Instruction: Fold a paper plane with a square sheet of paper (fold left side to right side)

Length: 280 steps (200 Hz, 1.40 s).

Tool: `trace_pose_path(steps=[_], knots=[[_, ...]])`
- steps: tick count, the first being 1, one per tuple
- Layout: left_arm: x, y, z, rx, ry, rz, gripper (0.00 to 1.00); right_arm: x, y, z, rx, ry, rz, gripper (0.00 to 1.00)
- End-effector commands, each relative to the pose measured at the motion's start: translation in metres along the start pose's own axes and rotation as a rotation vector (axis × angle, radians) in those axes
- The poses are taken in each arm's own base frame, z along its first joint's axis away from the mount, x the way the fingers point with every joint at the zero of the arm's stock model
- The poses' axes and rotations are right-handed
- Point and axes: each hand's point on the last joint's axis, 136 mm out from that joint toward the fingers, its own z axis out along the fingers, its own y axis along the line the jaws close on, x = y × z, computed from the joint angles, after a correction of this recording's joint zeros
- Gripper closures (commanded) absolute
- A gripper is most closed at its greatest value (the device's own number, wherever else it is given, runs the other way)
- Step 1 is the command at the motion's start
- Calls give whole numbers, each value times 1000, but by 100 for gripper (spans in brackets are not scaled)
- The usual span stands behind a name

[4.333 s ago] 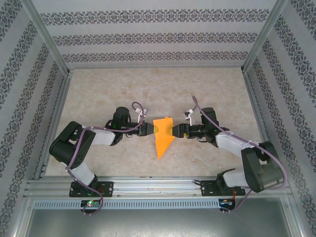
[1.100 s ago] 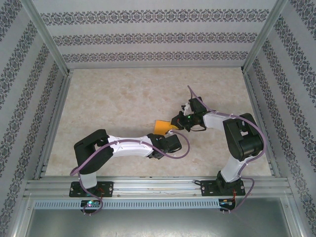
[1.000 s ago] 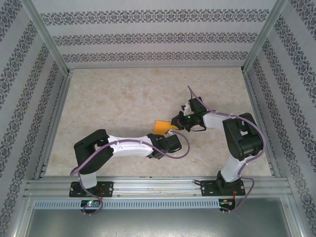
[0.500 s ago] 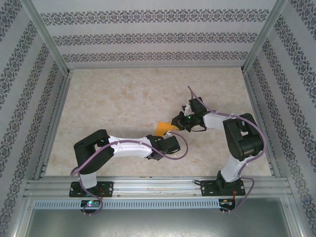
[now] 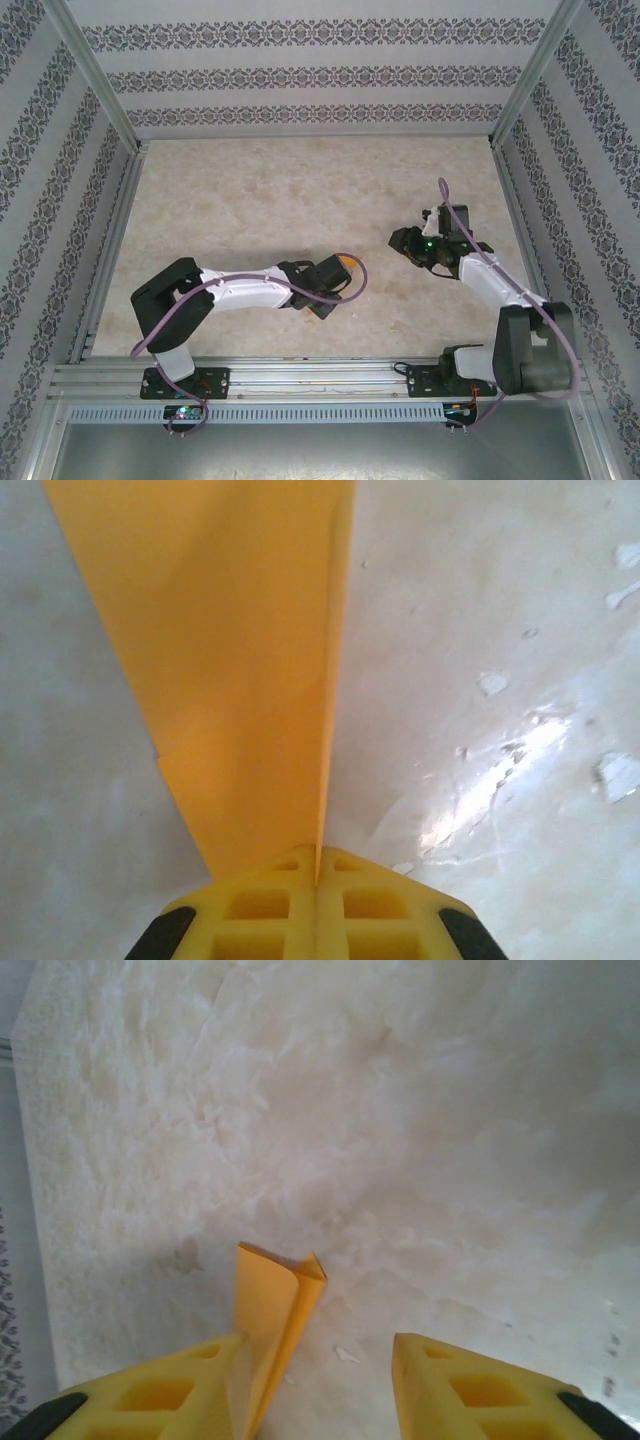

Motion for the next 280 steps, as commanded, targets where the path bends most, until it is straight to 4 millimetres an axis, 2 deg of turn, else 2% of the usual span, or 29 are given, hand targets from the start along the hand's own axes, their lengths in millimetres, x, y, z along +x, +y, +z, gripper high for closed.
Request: trace_pose_path(steps=[1, 48, 107, 142, 203, 280], knots=[[-7, -18, -3, 201, 11, -107, 100, 14, -12, -4, 25, 9, -64, 56], [-26, -33, -5, 464, 2, -266, 100, 28, -6, -2, -57, 26, -92, 55], [-44, -35, 1, 663, -58, -461, 100, 47, 2, 12, -98, 79, -114, 54], [-47, -36, 8, 722, -73, -523, 100, 51, 0, 14, -83, 57, -104, 52], [-53, -31, 15, 824, -129, -641, 100, 59, 9, 24, -134, 50, -70, 52], [-60, -25, 12, 893, -187, -692, 100, 63, 19, 43, -142, 66, -71, 51]])
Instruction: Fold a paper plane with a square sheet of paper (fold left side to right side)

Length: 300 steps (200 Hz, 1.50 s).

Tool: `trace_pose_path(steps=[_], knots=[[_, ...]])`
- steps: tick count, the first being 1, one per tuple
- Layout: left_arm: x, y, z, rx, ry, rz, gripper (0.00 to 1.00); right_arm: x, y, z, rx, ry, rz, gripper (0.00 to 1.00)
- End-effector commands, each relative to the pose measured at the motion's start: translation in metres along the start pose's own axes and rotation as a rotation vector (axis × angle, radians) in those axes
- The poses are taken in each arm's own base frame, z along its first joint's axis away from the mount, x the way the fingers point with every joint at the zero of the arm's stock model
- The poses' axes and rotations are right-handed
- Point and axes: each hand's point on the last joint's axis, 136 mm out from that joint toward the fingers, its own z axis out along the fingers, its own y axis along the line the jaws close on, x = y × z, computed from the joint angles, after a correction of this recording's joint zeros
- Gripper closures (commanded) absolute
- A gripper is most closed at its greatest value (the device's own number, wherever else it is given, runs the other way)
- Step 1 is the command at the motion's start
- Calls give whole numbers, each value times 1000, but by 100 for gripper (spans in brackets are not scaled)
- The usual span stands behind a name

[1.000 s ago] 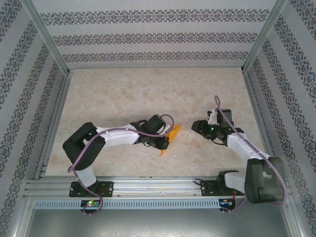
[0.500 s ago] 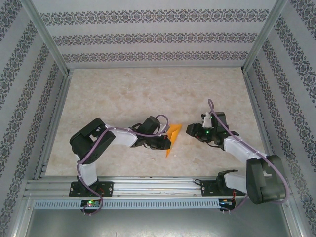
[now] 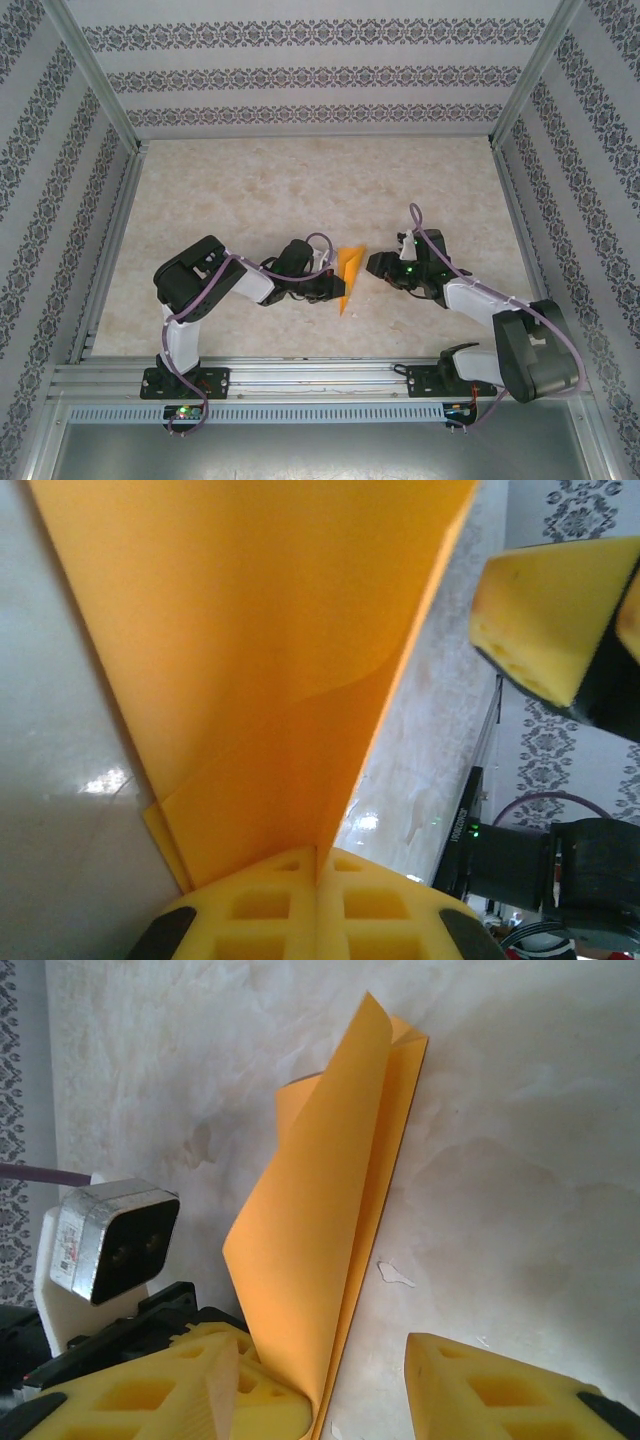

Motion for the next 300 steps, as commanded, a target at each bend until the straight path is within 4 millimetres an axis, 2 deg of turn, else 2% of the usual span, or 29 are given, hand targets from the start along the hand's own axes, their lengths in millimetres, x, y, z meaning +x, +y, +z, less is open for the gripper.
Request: trace_pose_path(steps=[1, 53, 172, 300], knots=[[-12, -13, -3, 72, -33, 14, 100, -8, 7, 5, -15, -32, -8, 51], [-13, -12, -4, 74, -40, 4, 100, -13, 15, 18, -36, -31, -8, 53], [-16, -9, -5, 69, -47, -10, 100, -15, 17, 42, -26, -6, -3, 57], [-17, -6, -3, 70, -54, -22, 99, -4, 4, 59, 27, 41, 20, 59]])
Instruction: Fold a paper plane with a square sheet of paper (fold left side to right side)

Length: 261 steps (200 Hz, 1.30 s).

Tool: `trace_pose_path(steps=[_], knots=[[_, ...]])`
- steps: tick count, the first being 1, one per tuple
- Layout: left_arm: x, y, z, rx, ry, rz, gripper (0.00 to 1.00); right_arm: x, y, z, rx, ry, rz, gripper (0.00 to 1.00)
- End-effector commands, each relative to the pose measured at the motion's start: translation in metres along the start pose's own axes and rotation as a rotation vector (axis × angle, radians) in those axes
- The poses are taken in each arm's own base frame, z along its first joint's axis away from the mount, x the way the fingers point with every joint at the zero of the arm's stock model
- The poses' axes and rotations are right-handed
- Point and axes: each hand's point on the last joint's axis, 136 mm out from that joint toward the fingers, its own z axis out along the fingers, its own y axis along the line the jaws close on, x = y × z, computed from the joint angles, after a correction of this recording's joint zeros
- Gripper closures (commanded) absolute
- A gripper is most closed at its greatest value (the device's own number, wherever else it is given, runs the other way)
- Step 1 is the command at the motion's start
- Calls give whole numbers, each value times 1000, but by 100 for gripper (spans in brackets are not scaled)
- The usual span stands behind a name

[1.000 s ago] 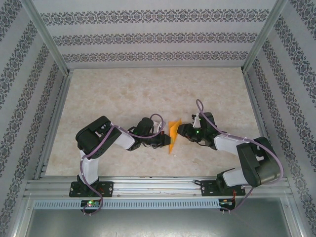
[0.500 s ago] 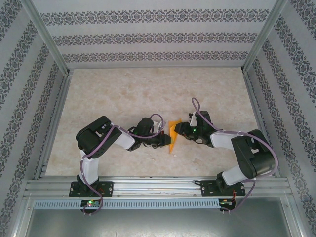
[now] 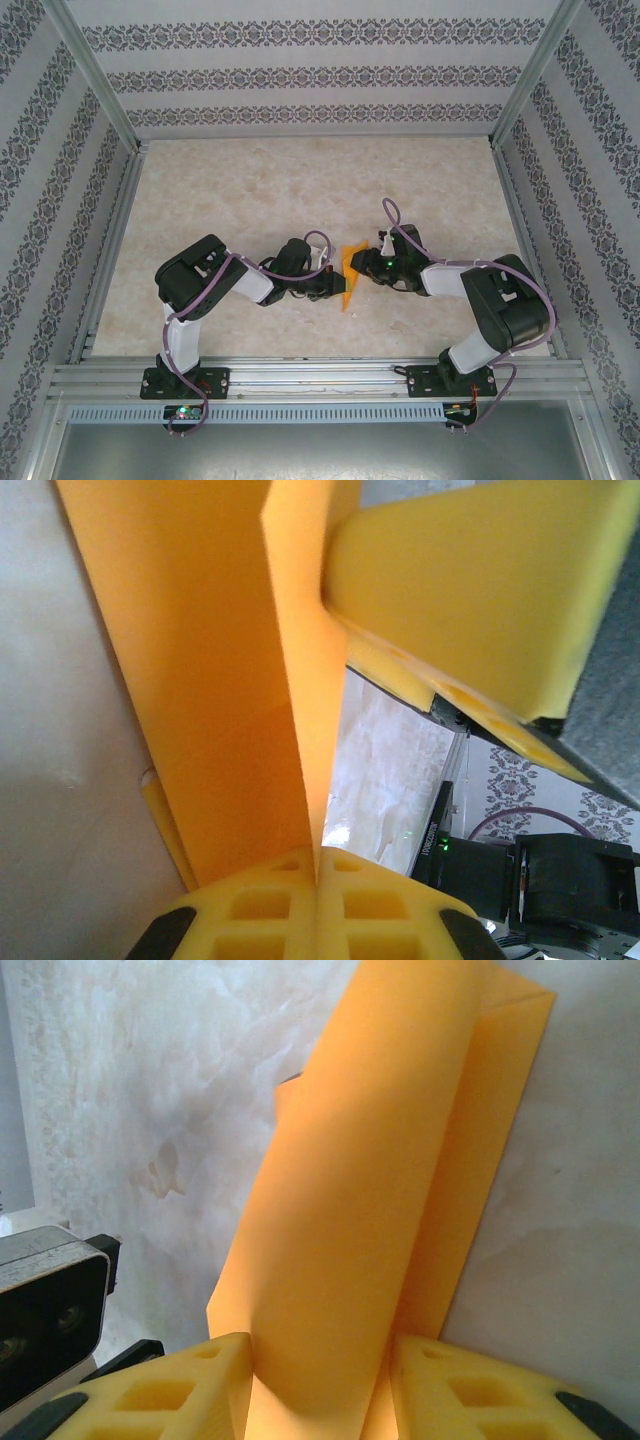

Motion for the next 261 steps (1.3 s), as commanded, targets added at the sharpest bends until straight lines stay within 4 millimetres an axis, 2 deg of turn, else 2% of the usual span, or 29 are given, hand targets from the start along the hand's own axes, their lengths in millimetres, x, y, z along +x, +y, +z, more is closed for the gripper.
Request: trace_pose_path(steps=[1, 26, 73, 113, 156, 205, 261], knots=[[-8, 0, -2, 28, -25, -1, 99, -4, 2, 6, 11, -7, -11, 59], [-8, 1, -2, 27, -25, -3, 98, 1, -8, 10, 53, 9, 5, 60], [-8, -3, -6, 30, -29, 3, 85, 13, -27, 16, 116, 49, 39, 63], [-12, -8, -16, 6, -34, 28, 76, 15, -30, 18, 121, 57, 41, 63], [-26, -4, -23, -25, -49, 30, 69, 14, -29, 18, 121, 57, 38, 63], [-37, -3, -13, -38, -31, 37, 68, 15, -30, 18, 124, 58, 41, 63], [-38, 8, -10, -96, -15, 34, 69, 15, -30, 18, 125, 60, 39, 63]])
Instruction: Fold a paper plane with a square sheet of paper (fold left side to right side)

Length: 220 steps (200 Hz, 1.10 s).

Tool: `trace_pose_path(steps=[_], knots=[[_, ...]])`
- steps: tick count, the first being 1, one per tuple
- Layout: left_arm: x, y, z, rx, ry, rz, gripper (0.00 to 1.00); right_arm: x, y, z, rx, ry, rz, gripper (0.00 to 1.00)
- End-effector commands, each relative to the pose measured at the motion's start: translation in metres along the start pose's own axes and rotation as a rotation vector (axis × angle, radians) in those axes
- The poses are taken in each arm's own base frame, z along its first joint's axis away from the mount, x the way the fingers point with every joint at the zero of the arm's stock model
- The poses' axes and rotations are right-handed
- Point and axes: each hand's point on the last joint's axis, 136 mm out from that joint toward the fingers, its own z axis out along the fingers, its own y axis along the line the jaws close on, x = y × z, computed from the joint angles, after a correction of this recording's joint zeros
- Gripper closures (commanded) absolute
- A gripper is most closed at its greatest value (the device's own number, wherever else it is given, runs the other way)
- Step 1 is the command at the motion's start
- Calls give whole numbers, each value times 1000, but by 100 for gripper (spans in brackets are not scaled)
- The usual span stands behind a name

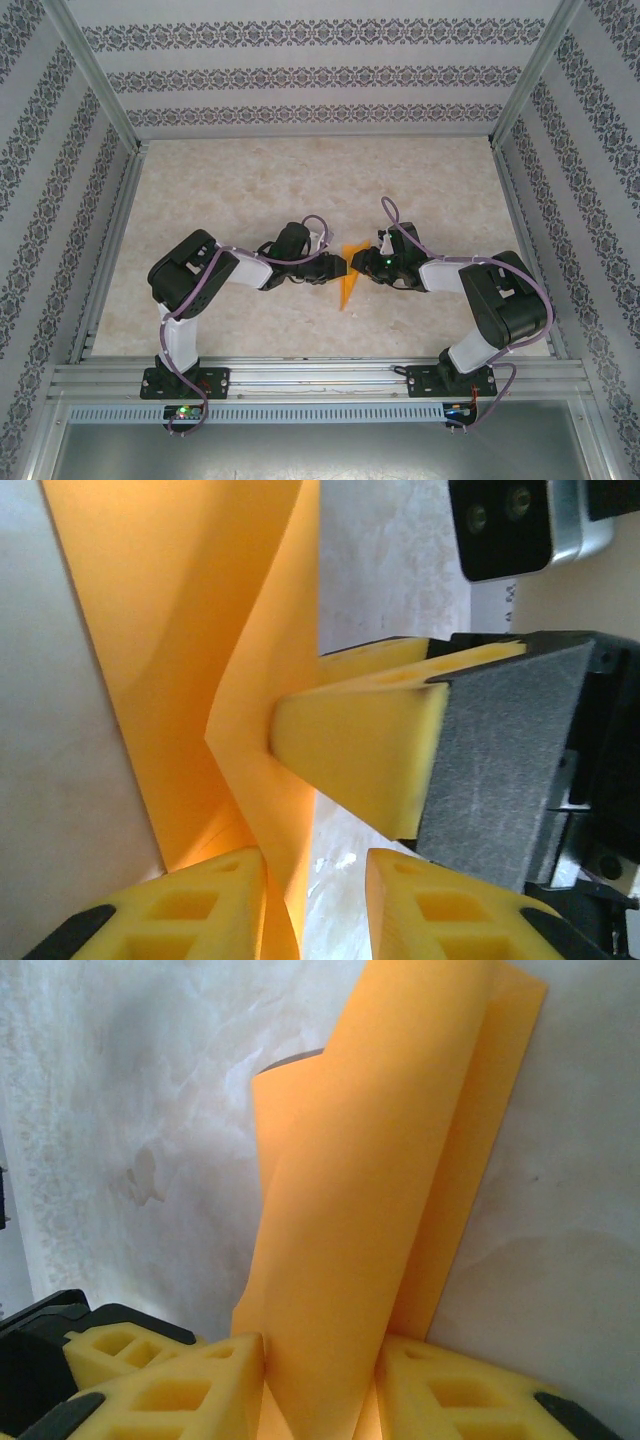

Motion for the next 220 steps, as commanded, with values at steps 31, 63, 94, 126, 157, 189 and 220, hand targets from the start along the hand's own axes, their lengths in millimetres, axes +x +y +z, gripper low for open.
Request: trace_pose_path(steps=[31, 63, 94, 126, 157, 189, 220], knots=[[0, 18, 1, -69, 21, 8, 74, 14, -25, 15, 89, 35, 10, 63], [-2, 18, 3, -68, 20, 9, 84, 15, -25, 15, 88, 38, 7, 63], [-3, 21, 3, -81, 17, 8, 94, 15, -25, 15, 88, 38, 3, 63], [-2, 27, 2, -107, 14, 5, 98, 14, -24, 14, 89, 39, 1, 63], [-2, 35, -2, -147, 9, -3, 99, 15, -26, 14, 97, 41, -1, 63], [-3, 38, -3, -155, 10, -4, 99, 15, -25, 15, 97, 45, -2, 63], [-2, 41, -1, -158, 17, -9, 99, 14, -22, 15, 86, 47, -4, 63]])
